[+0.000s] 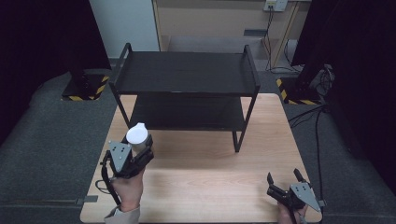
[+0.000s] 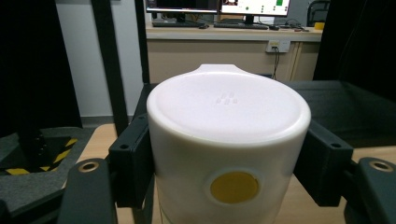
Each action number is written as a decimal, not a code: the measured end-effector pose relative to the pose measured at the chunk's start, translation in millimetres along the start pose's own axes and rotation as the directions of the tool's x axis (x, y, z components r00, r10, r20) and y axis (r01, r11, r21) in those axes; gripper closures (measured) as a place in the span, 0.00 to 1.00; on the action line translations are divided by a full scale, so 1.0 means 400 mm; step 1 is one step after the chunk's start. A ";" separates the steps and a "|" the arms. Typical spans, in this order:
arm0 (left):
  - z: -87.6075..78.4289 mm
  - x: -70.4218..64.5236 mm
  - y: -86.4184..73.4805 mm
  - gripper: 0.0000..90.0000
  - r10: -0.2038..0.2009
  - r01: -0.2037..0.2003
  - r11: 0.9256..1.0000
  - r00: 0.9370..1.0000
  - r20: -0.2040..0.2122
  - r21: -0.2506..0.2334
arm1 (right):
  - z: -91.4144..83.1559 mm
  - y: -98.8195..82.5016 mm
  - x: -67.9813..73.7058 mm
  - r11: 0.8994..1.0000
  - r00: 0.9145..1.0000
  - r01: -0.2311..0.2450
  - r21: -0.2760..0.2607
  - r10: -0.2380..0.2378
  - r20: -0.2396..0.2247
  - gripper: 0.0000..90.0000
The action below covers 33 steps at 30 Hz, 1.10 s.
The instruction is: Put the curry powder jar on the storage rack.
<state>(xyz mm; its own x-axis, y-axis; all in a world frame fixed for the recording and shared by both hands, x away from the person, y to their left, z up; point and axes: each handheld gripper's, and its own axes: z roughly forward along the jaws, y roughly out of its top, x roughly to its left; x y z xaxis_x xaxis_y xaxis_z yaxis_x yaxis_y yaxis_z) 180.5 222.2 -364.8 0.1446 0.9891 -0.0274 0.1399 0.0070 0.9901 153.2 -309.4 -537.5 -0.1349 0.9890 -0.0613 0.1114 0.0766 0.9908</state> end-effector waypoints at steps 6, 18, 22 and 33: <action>0.033 -0.021 0.049 0.33 0.019 -0.019 1.000 1.000 0.020 0.000 | -0.001 -0.002 -0.003 1.000 1.000 0.000 -0.005 0.000 -0.007 0.01; 0.128 -0.048 0.128 0.33 0.037 -0.037 0.999 0.999 0.022 -0.014 | -0.006 -0.012 -0.008 0.999 1.000 -0.021 -0.033 0.021 -0.010 0.01; 0.154 -0.053 0.138 0.33 0.035 -0.035 0.999 0.999 0.015 -0.004 | -0.005 -0.012 -0.009 0.999 1.000 -0.015 -0.032 0.015 -0.016 0.01; 0.222 -0.052 0.146 0.33 0.029 -0.029 1.000 1.000 0.001 0.003 | -0.004 -0.013 -0.006 0.999 1.000 -0.012 -0.037 0.012 -0.004 0.01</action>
<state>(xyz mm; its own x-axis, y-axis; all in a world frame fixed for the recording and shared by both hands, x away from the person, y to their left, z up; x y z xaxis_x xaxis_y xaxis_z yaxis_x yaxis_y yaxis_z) 272.5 189.0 -318.6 0.1499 0.9887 0.0016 0.1386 -0.0226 0.9901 151.3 -312.3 -542.2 -0.1373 0.9893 -0.0492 0.0768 0.0601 0.9952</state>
